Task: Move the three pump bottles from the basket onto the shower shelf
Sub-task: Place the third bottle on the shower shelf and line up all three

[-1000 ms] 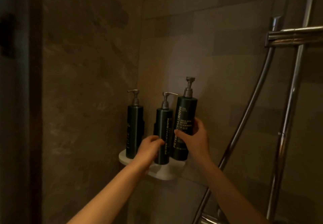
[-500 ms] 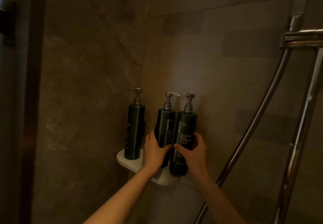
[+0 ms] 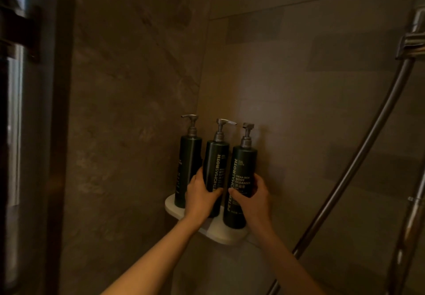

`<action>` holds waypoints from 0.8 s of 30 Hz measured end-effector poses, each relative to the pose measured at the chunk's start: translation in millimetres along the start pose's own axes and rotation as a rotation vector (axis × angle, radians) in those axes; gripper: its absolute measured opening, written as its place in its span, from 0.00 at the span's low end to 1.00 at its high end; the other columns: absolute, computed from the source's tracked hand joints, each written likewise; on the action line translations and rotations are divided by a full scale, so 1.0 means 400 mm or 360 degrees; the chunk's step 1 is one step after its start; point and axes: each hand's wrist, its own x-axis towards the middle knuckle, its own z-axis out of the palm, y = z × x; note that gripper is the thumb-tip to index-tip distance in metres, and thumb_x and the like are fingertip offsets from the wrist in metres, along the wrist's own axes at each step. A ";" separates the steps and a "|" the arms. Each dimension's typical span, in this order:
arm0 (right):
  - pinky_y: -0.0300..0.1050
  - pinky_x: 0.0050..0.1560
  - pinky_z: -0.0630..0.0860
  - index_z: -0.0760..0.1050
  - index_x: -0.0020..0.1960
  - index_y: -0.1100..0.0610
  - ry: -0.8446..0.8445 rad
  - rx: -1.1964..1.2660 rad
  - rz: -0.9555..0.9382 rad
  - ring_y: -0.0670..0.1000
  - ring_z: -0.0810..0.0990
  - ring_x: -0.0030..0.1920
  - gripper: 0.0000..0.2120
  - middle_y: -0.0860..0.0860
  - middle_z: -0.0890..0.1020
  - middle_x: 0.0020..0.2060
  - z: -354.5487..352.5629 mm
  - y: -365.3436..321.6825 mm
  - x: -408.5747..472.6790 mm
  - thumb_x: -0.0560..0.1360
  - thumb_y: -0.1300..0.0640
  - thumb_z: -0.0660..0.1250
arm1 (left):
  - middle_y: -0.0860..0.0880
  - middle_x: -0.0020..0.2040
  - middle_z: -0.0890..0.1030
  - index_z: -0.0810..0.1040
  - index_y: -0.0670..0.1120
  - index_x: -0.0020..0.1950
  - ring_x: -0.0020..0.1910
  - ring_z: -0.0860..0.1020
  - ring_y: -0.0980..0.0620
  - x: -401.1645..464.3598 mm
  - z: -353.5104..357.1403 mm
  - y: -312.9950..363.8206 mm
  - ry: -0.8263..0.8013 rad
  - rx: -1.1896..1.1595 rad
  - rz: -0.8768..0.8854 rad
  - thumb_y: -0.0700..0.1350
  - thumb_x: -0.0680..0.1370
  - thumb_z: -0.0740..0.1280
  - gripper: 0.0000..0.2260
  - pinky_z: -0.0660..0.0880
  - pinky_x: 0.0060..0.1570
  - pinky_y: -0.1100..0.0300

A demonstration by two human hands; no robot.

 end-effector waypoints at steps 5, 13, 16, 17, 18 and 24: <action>0.55 0.62 0.75 0.68 0.67 0.54 0.0024 -0.0069 -0.0017 0.52 0.76 0.60 0.33 0.52 0.77 0.62 0.010 -0.001 0.001 0.65 0.59 0.77 | 0.49 0.62 0.77 0.68 0.50 0.70 0.63 0.75 0.53 -0.003 -0.003 0.001 0.0012 0.0033 0.0056 0.46 0.69 0.75 0.32 0.72 0.62 0.55; 0.50 0.60 0.74 0.67 0.68 0.52 0.0068 -0.0158 -0.0104 0.49 0.74 0.60 0.32 0.47 0.72 0.61 -0.006 -0.026 -0.025 0.67 0.54 0.76 | 0.48 0.61 0.77 0.69 0.47 0.70 0.60 0.76 0.52 -0.028 -0.037 -0.001 0.0050 0.0166 0.0140 0.47 0.70 0.74 0.29 0.75 0.60 0.55; 0.41 0.55 0.73 0.67 0.68 0.50 0.0092 -0.0129 -0.0193 0.46 0.74 0.59 0.28 0.45 0.71 0.62 -0.014 -0.036 -0.047 0.70 0.52 0.72 | 0.48 0.62 0.77 0.70 0.46 0.70 0.60 0.76 0.51 -0.035 -0.071 -0.006 0.0176 0.0157 0.0174 0.44 0.74 0.71 0.25 0.76 0.60 0.54; 0.38 0.53 0.71 0.67 0.68 0.50 0.0113 -0.0113 -0.0234 0.45 0.73 0.59 0.27 0.44 0.70 0.62 -0.014 -0.039 -0.054 0.71 0.52 0.71 | 0.49 0.62 0.76 0.71 0.46 0.69 0.60 0.76 0.52 -0.035 -0.084 -0.008 0.0233 0.0141 0.0196 0.43 0.75 0.70 0.23 0.76 0.59 0.55; 0.34 0.52 0.70 0.67 0.68 0.50 0.0148 -0.0112 -0.0291 0.44 0.73 0.58 0.26 0.43 0.70 0.62 -0.013 -0.043 -0.062 0.72 0.52 0.70 | 0.49 0.62 0.76 0.71 0.46 0.69 0.60 0.76 0.52 -0.035 -0.095 -0.011 0.0283 0.0139 0.0222 0.42 0.75 0.69 0.22 0.75 0.59 0.57; 0.41 0.60 0.74 0.71 0.67 0.57 0.0170 -0.0407 -0.0631 0.47 0.74 0.62 0.20 0.49 0.73 0.63 0.032 -0.071 -0.118 0.75 0.59 0.67 | 0.48 0.70 0.68 0.64 0.45 0.74 0.67 0.69 0.52 -0.003 -0.137 -0.028 0.0261 0.0185 0.0211 0.42 0.76 0.68 0.28 0.67 0.65 0.59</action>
